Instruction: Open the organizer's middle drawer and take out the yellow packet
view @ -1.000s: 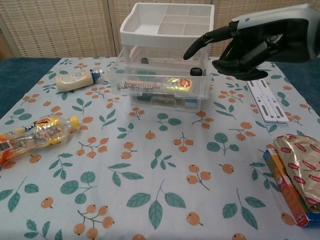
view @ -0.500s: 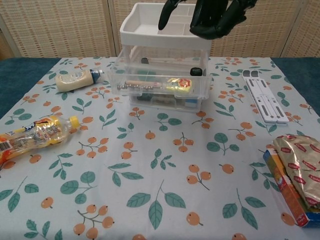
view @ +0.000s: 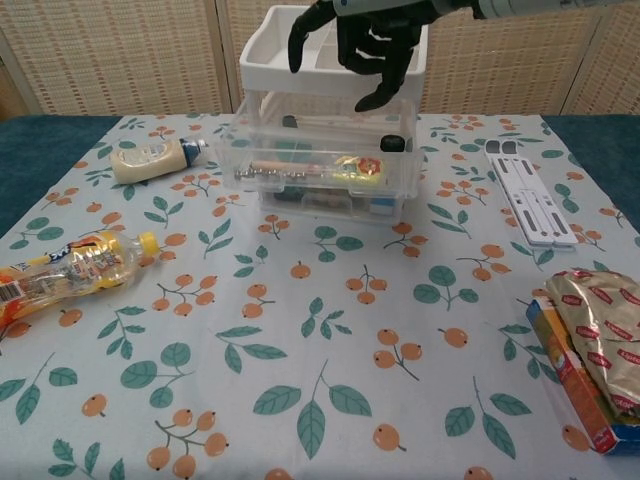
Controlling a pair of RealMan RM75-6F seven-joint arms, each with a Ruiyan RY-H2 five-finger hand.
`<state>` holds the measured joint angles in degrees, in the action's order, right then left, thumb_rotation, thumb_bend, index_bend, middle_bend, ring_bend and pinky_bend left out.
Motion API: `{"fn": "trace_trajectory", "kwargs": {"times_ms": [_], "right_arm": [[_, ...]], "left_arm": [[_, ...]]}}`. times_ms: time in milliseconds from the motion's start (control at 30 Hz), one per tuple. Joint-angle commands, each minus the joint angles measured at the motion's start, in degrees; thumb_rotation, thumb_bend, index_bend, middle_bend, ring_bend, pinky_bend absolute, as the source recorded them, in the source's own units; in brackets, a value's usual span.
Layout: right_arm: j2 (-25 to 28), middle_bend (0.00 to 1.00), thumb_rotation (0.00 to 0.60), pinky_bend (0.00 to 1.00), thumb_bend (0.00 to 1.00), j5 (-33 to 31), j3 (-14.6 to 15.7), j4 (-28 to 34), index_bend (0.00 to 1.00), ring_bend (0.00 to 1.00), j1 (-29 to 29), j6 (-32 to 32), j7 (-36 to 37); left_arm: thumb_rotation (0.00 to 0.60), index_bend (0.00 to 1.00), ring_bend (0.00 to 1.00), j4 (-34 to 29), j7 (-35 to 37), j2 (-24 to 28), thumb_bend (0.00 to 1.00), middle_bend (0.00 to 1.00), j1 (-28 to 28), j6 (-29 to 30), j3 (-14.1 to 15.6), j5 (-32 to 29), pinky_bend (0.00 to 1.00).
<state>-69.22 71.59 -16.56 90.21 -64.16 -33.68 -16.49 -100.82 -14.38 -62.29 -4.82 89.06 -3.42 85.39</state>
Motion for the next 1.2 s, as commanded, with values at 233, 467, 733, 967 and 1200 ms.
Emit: {"fn": "trace_trajectory", "kwargs": {"times_ms": [233,467,733,967,1200], "right_arm": [[-3.1,0.93,0.600,1.00,0.11,-6.1,2.1,-2.9,0.22,0.93,-4.5,-0.5,-8.0],[-3.1,0.94,0.600,1.00,0.06,-7.8,4.5,-3.1,0.22,0.94,-6.0,0.3,-11.1],[-3.8,0.94,0.600,1.00,0.00,-9.0,7.1,-4.2,0.22,0.94,-8.0,1.6,-13.5],[-4.4,0.94,0.600,1.00,0.00,-9.9,7.9,-4.7,0.22,0.94,-9.1,2.0,-13.2],[-3.9,0.94,0.600,1.00,0.00,-10.5,8.5,-4.8,0.22,0.94,-10.7,3.3,-12.9]], "left_arm": [[0.600,0.16,0.08,0.4,0.4,-0.4,0.17,0.07,0.0,-0.3,-0.2,-0.2,0.09],[0.600,0.16,0.08,1.1,0.8,-0.6,0.17,0.07,0.2,-0.2,-0.3,-0.7,0.09],[0.600,0.16,0.08,1.3,0.9,-0.7,0.17,0.07,0.3,-0.3,-0.4,-0.9,0.09],[0.600,0.16,0.08,1.2,0.7,-0.8,0.17,0.07,0.2,-0.5,-0.6,-1.1,0.09],[0.600,0.16,0.08,1.3,0.7,-0.9,0.17,0.07,0.1,-0.8,-0.7,-1.4,0.09]]}}
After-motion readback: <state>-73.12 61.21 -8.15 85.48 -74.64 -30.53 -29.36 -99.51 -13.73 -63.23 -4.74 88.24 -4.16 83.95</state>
